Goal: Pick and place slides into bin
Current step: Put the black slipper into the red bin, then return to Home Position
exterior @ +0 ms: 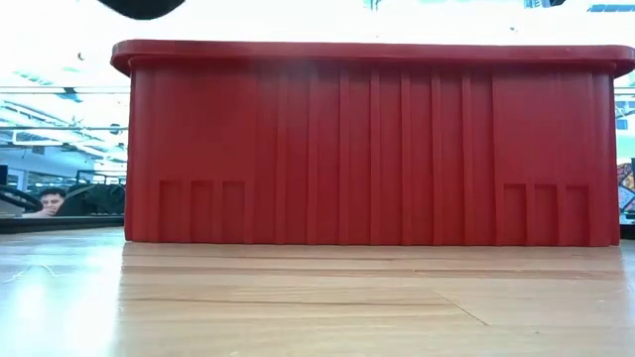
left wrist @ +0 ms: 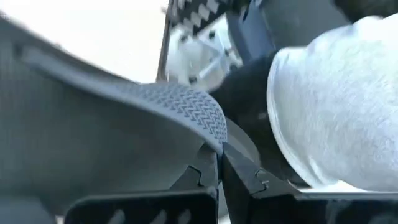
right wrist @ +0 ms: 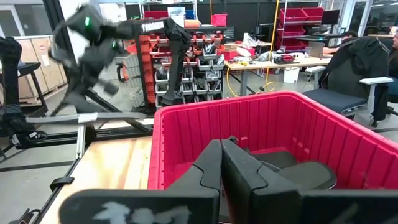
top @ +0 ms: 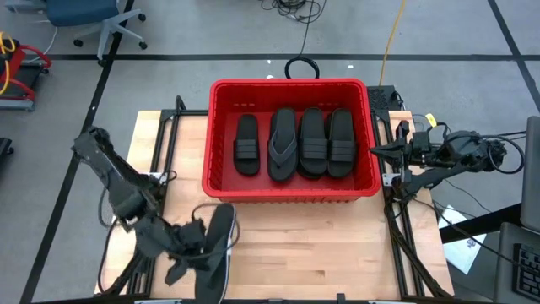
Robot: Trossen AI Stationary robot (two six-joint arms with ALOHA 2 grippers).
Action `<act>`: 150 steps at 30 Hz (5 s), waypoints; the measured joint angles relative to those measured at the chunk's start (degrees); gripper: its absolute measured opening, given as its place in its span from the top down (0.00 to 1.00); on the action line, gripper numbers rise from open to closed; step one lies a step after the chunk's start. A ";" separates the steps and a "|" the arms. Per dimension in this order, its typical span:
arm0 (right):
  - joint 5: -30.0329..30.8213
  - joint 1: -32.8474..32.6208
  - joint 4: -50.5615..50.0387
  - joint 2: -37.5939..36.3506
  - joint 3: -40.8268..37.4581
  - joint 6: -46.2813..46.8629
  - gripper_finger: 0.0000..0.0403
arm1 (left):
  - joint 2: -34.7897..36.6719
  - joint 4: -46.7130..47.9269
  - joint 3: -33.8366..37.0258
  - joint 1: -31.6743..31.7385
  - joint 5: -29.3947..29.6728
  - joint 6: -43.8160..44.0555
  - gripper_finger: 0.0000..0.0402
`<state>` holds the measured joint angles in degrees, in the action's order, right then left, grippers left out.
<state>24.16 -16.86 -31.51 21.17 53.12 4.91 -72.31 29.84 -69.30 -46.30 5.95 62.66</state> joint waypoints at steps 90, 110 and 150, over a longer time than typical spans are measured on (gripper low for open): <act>0.07 0.00 -0.02 0.02 -0.04 -1.05 1.00 | -34.88 35.48 -21.70 76.54 -28.87 -62.36 0.87; 0.04 0.00 -0.96 0.02 -0.04 0.22 1.00 | -33.05 39.72 -21.70 76.58 -28.39 -61.84 0.49; -7.43 -0.09 8.83 -6.06 -12.20 -5.21 1.00 | 18.83 -20.39 18.91 40.63 -3.64 -61.08 1.00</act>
<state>16.74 -16.95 -22.67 15.11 40.92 -0.31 -53.48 9.45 -50.39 -5.68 2.31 1.57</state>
